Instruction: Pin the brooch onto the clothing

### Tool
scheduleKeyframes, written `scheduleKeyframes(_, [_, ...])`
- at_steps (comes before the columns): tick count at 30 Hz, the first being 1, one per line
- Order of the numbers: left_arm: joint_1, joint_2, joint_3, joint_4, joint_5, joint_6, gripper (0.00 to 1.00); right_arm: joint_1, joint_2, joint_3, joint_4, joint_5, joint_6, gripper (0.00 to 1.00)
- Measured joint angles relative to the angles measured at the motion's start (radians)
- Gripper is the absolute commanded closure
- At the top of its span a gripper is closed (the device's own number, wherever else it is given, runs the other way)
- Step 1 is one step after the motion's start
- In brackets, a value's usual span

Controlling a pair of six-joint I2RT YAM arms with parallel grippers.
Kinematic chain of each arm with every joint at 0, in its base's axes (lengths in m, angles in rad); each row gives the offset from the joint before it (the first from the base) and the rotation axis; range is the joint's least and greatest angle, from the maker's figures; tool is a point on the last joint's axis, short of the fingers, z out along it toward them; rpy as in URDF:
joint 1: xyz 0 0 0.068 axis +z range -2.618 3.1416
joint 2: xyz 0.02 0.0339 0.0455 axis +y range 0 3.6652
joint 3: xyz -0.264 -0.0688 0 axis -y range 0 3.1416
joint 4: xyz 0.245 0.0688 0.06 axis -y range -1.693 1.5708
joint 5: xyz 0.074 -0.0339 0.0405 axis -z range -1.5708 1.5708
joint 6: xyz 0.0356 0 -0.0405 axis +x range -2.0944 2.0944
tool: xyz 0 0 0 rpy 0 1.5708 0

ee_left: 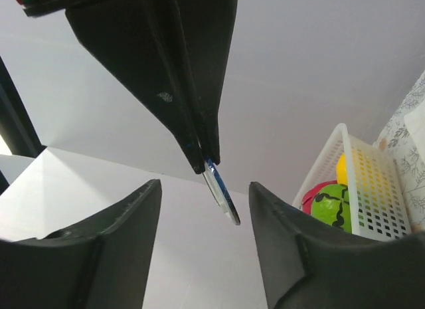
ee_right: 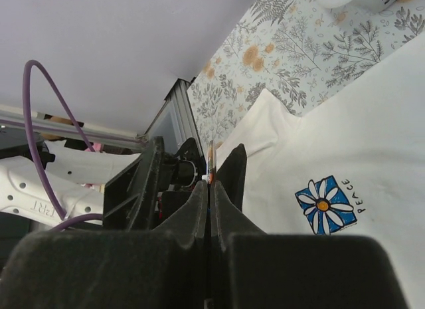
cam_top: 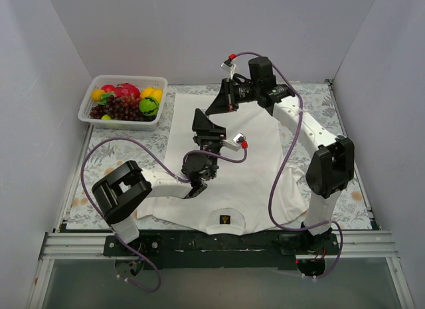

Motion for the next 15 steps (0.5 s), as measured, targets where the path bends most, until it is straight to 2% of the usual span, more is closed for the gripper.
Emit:
scheduleKeyframes(5, [-0.001,0.000,0.013,0.002,-0.015,0.004,0.25,-0.021,-0.024,-0.032,0.036,0.011,0.000,0.99])
scheduleKeyframes(10, [-0.001,0.000,0.032,0.002,-0.049,0.004,0.16,-0.064,-0.042,-0.081,0.092,0.031,0.016,0.99])
scheduleKeyframes(15, [-0.001,-0.022,0.046,-0.004,-0.112,-0.111,0.07,-0.101,-0.060,-0.147,0.161,0.061,0.051,0.99])
